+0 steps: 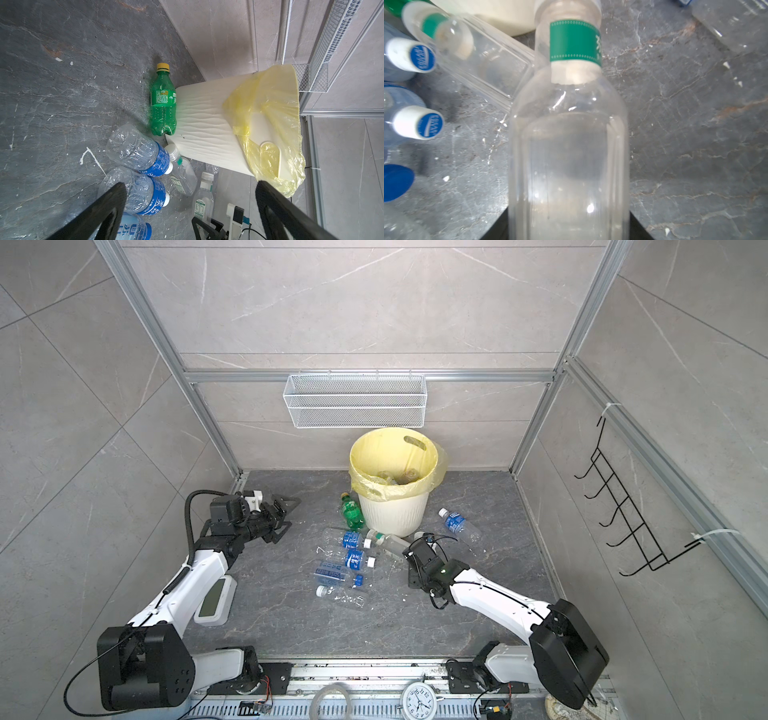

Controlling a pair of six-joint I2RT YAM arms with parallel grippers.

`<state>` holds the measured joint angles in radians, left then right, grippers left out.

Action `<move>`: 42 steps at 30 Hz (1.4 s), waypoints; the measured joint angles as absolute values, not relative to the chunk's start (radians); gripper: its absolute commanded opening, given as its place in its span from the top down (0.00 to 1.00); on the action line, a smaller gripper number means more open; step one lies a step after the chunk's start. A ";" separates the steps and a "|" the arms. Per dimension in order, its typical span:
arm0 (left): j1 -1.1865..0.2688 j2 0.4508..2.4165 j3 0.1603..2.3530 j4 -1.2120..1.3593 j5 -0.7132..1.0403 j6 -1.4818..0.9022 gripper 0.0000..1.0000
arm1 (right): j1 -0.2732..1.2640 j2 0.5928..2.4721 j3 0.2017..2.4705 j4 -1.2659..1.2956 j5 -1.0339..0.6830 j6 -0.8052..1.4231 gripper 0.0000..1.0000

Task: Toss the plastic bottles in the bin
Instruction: 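Close the right gripper around the clear bottle's body, then lift the clear bottle and carry it toward the left gripper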

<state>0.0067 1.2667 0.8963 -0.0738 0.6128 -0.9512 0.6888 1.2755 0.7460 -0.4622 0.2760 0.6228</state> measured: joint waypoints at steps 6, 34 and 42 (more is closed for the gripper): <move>0.006 1.267 0.896 -0.073 0.629 -0.951 0.00 | 0.730 1.219 0.791 -0.495 0.284 0.591 0.48; -0.044 1.200 0.897 -0.112 0.739 -0.904 0.03 | 1.020 1.430 1.147 -0.506 0.329 0.467 0.50; -0.136 1.208 0.897 -0.103 0.744 -0.895 0.10 | 1.035 1.461 1.183 -0.466 0.297 0.443 0.50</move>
